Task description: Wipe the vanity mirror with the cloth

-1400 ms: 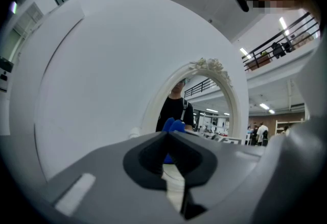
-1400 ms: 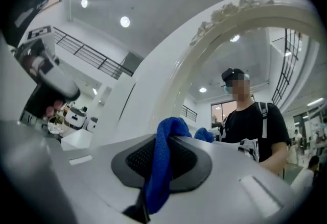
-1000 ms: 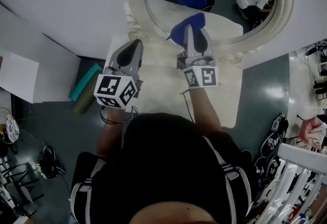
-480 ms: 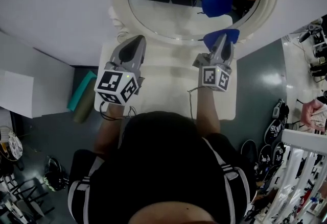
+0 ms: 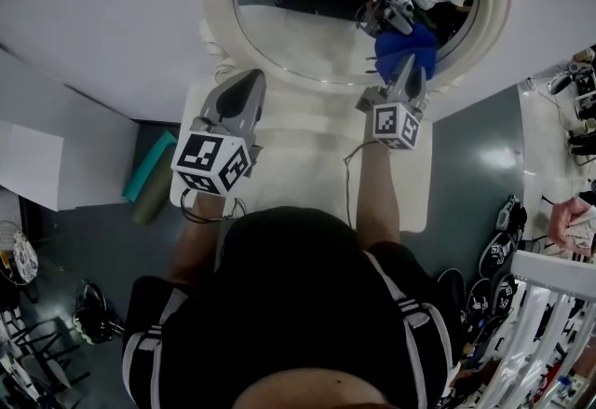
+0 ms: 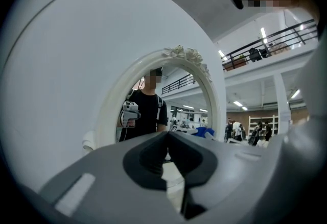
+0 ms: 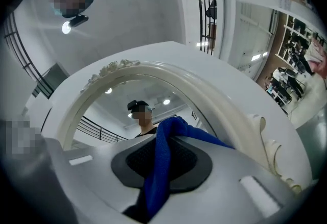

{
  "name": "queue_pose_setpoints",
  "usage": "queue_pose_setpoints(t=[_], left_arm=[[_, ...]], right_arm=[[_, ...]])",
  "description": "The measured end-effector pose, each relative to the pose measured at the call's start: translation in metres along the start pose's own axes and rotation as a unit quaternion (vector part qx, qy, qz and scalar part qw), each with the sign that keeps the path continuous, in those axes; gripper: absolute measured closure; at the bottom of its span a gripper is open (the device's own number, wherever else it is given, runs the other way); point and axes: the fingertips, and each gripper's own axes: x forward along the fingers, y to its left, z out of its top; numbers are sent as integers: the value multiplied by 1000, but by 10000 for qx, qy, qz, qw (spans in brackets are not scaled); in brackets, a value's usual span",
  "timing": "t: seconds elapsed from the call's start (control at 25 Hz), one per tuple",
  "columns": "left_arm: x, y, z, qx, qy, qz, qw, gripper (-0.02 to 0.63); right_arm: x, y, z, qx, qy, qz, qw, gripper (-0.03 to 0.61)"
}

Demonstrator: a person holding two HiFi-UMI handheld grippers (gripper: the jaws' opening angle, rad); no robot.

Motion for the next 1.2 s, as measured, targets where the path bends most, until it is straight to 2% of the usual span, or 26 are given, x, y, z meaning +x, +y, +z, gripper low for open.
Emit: queue_pose_setpoints(t=[0.24,0.4,0.64,0.96,1.2], left_arm=[[4,5,0,-40,2,149,9999,604],[6,5,-1,-70,14,184,9998,604],[7,0,-5,-140,-7,189,9997,604],[-1,1,-5,-215,-49,229,9995,604],[-9,5,-7,-300,-101,319,9990,604]], right_arm=[[13,5,2,141,-259,191,9994,531],[24,17,22,174,-485,361,9980,531],[49,53,63,-395,-723,813,9933,531],[69,89,93,-780,-513,1093,9896,531],[87,123,117,-1310,-397,1484,9794,531]])
